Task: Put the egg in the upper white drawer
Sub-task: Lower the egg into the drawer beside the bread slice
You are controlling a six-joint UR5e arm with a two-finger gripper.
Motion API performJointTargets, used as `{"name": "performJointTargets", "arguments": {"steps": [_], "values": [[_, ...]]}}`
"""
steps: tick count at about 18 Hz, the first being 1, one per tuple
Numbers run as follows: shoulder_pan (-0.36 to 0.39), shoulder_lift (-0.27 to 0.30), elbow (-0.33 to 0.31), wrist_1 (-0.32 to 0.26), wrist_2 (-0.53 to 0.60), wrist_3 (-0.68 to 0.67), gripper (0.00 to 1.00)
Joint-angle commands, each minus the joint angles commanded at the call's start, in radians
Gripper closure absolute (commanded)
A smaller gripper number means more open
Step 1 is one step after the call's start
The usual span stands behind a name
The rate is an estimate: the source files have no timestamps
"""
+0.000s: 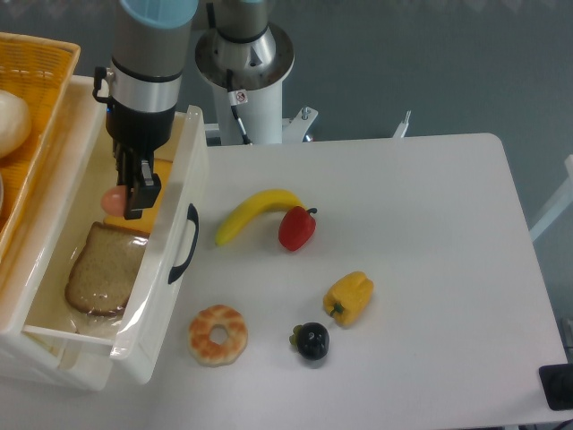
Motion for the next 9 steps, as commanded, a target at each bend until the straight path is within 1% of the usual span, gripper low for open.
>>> {"name": "performJointTargets", "arguments": {"steps": [9], "values": [[-0.008,-0.008,-0.014,0.0,0.0,0.0,0.85]]}}
